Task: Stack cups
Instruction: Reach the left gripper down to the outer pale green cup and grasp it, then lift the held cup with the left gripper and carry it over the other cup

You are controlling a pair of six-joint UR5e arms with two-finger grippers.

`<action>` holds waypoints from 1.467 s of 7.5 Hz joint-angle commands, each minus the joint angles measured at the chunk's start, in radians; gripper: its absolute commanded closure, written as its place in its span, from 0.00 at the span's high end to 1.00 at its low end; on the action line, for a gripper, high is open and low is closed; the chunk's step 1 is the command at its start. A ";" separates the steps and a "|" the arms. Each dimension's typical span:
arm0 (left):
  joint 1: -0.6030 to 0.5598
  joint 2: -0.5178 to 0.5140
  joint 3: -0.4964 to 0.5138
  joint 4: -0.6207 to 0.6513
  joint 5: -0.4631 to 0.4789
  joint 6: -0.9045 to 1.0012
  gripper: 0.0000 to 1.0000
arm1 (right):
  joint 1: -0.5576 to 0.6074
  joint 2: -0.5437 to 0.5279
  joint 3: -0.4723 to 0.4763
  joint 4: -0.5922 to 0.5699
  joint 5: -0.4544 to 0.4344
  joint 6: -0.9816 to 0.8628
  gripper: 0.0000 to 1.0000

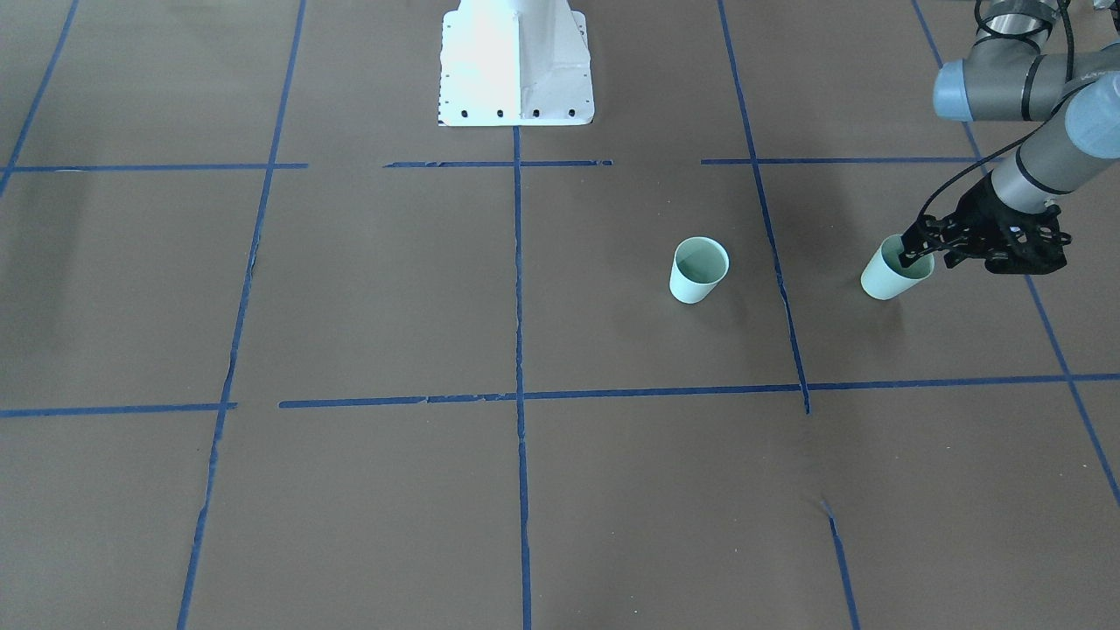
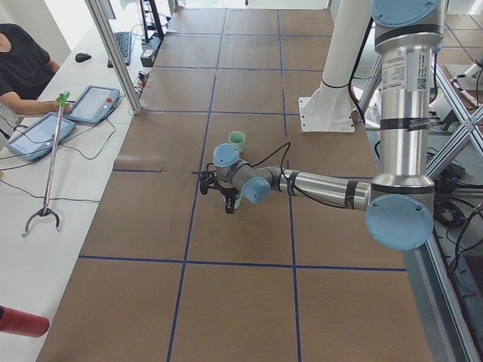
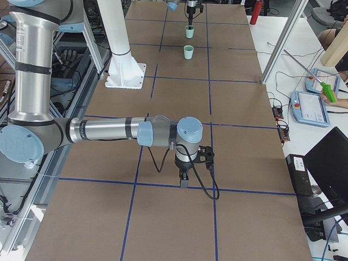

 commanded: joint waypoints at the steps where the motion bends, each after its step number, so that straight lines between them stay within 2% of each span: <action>1: 0.003 -0.002 0.000 0.000 0.000 0.001 0.00 | 0.000 0.000 0.000 0.000 0.000 0.000 1.00; 3: 0.001 -0.005 -0.020 0.003 -0.005 0.000 0.00 | 0.000 0.000 0.000 0.000 0.000 0.000 1.00; 5: -0.019 0.012 -0.131 0.055 -0.009 0.012 0.00 | 0.000 0.000 0.000 0.000 0.000 0.000 1.00; 7: -0.123 -0.006 -0.248 0.249 -0.009 0.056 0.00 | 0.000 0.000 0.002 0.001 0.000 0.001 1.00; 8: -0.150 -0.046 -0.294 0.380 -0.009 0.085 0.00 | 0.000 0.000 0.002 0.000 0.000 0.000 1.00; 10: -0.149 -0.237 -0.302 0.600 -0.008 0.055 0.00 | 0.000 0.000 0.000 0.000 0.000 0.001 1.00; 11: -0.133 -0.287 -0.293 0.604 -0.009 -0.059 0.00 | 0.000 0.000 0.000 0.001 0.000 0.001 1.00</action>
